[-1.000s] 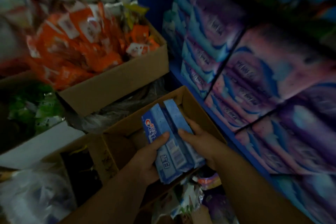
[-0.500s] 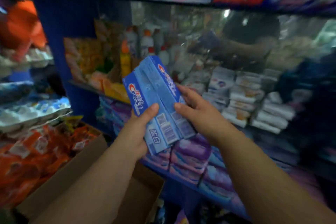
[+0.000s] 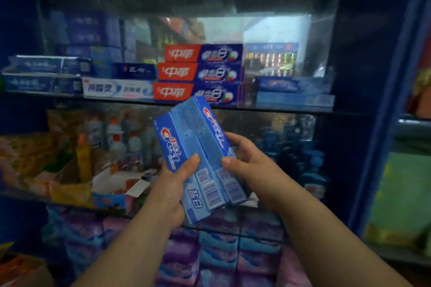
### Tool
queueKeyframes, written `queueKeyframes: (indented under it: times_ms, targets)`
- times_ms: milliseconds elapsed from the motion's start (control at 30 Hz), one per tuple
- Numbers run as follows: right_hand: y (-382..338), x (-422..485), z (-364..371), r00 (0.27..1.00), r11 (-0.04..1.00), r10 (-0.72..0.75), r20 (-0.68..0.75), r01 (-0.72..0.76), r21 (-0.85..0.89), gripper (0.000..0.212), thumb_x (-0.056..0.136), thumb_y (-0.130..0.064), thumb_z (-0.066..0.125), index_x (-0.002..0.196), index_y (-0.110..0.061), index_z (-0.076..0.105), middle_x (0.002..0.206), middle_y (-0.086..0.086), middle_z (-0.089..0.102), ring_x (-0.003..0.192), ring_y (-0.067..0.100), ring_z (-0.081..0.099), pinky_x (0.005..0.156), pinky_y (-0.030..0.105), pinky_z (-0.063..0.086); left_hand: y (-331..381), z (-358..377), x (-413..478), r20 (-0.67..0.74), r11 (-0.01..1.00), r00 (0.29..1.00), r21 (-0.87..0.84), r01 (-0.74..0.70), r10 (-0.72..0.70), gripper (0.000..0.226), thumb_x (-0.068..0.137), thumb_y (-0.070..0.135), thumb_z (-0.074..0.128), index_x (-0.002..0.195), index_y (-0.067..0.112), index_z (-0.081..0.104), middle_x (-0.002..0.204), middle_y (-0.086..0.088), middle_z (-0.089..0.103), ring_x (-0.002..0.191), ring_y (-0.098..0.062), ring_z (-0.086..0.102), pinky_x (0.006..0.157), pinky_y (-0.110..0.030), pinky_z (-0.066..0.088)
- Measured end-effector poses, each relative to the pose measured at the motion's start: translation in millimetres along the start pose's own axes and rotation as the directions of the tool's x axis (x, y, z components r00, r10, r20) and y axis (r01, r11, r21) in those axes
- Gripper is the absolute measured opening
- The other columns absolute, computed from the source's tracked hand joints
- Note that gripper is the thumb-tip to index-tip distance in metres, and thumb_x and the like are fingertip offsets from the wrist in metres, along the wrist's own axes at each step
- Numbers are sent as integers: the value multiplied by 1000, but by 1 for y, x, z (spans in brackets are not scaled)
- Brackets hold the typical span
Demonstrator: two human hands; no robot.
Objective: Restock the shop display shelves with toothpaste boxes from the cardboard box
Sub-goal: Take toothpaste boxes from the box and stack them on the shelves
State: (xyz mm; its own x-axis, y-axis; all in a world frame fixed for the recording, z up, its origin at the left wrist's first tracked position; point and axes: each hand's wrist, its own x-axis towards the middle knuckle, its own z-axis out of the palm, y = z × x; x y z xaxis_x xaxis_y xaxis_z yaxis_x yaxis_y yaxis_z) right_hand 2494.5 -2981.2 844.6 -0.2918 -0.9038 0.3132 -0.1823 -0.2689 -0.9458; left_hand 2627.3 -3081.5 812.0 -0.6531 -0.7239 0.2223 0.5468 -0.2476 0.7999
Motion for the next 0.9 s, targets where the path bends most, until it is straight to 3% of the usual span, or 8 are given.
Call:
queueKeyframes:
  times_ms: [233,400,467,533,600,700,800,900]
  targets:
    - [-41,-26,-88,997,995,-72,19,73,-73,49,93,-6,58,133,-31,45,124,3,64,108,21,66,93,39,54,-30,91,17,45,998,997,9,-67,67,52,78,14,68,128,16,54,112,-19,70,91,-38,70,77,-59,54]
    - [-64,-10,-122,993,989,-116,-13,114,-98,45,95,-10,55,128,-40,48,113,-4,69,101,19,69,89,38,57,-28,128,47,20,992,992,29,-127,126,59,73,18,66,130,18,50,114,-21,68,94,-43,69,74,-59,55]
    - [-77,6,-133,983,977,-164,-77,152,-147,41,96,-12,55,124,-41,52,105,-3,71,94,16,70,86,36,57,-21,140,63,-7,981,983,63,-182,183,62,72,17,68,130,18,48,116,-21,67,98,-44,67,77,-61,54]
    - [-94,24,-146,949,929,-264,-173,201,-312,39,95,-11,55,119,-42,55,105,-2,69,91,14,66,89,35,52,-11,144,82,-17,962,968,122,-246,250,51,74,15,70,122,23,52,110,-12,69,91,-37,69,78,-55,56]
    - [-115,39,-164,898,807,-379,-222,204,-554,42,95,-11,56,118,-46,52,105,-10,65,89,10,62,83,27,50,0,144,101,-19,944,959,182,-274,282,38,80,13,70,108,32,54,102,-4,69,86,-29,69,79,-50,56]
    - [-138,65,-193,884,497,-421,-202,38,-867,44,95,-17,54,132,-42,51,125,-8,58,102,14,57,80,27,46,16,142,127,25,917,947,243,-315,319,37,81,13,70,105,34,52,101,-1,69,89,-28,69,81,-51,56]
    - [-130,95,-207,947,182,-283,-152,-103,-978,46,95,-19,52,136,-39,49,137,-3,52,108,19,54,86,30,47,26,145,146,73,904,944,272,-330,323,42,80,16,72,111,36,51,103,1,70,90,-27,69,79,-51,56]
    - [-102,116,-208,986,-8,-111,-126,-127,-992,46,95,-25,52,138,-40,46,140,1,50,120,23,50,99,33,43,29,151,159,122,889,945,319,-328,305,52,78,22,74,122,34,47,107,2,69,94,-27,68,85,-54,54]
